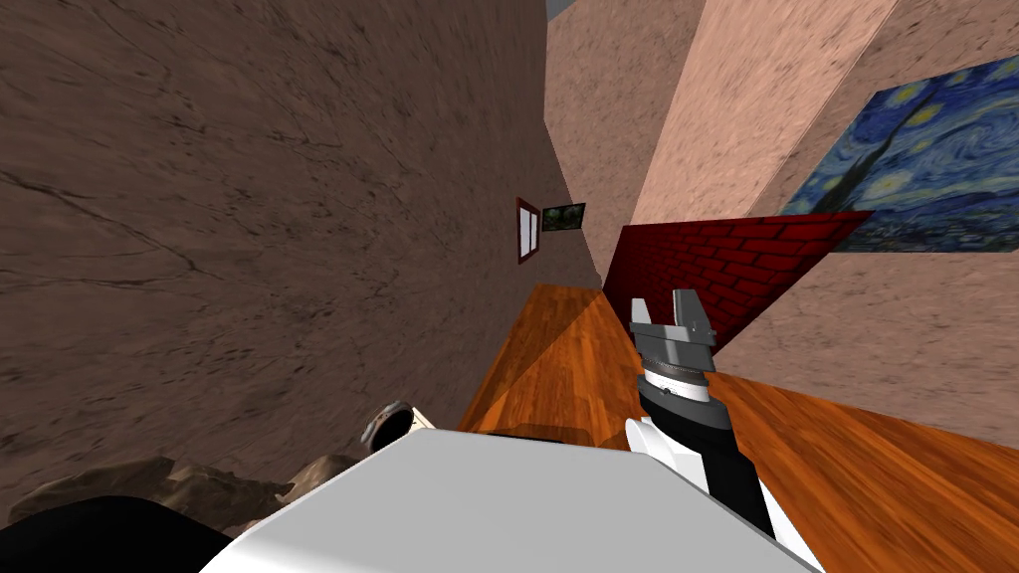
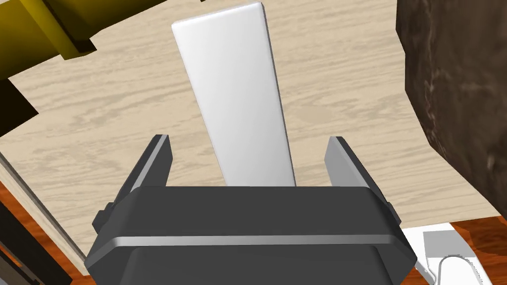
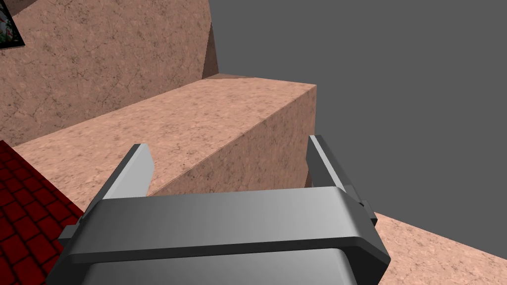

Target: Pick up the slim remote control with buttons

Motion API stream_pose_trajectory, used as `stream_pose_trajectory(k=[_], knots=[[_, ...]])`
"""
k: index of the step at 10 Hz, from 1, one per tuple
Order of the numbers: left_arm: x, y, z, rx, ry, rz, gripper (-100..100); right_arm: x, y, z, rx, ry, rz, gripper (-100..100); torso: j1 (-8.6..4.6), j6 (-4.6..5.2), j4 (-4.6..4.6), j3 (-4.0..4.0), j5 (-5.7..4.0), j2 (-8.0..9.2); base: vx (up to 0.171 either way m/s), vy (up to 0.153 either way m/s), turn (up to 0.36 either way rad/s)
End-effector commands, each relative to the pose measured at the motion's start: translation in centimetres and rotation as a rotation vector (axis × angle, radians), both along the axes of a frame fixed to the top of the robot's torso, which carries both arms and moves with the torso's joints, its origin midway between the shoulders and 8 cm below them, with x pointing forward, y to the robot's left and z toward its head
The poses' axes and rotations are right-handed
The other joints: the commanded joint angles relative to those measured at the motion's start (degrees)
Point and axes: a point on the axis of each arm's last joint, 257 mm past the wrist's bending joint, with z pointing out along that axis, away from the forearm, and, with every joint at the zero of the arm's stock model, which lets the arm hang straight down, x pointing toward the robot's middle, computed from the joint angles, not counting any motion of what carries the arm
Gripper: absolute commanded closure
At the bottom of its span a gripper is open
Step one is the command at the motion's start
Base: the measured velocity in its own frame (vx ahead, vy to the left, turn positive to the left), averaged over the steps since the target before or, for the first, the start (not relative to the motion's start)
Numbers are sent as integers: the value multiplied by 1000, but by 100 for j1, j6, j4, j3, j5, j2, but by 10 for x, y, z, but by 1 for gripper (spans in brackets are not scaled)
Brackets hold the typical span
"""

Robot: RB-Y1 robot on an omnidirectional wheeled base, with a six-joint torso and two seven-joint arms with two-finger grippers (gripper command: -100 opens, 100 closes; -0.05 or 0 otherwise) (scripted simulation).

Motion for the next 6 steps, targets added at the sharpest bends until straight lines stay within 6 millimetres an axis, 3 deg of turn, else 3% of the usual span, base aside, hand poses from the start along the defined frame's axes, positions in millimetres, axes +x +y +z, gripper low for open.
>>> stream_pose_trajectory(k=[1, 3, 6], knots=[[-17, -16, -3, -47, 14, 60, -100, 0, 0, 0, 0, 0, 0, 0, 0, 0, 0, 0, 0, 0, -6, -9, -6], [-31, -36, -10, -93, 30, 104, -100, 0, 0, 0, 0, 0, 0, 0, -20, -1, 2, 5, -5, 8, -17, -9, -39], [-35, -43, -13, -107, 36, 112, -100, 0, 0, 0, 0, 0, 0, 0, -19, -2, 2, 6, -5, 10, -10, 3, -5]])
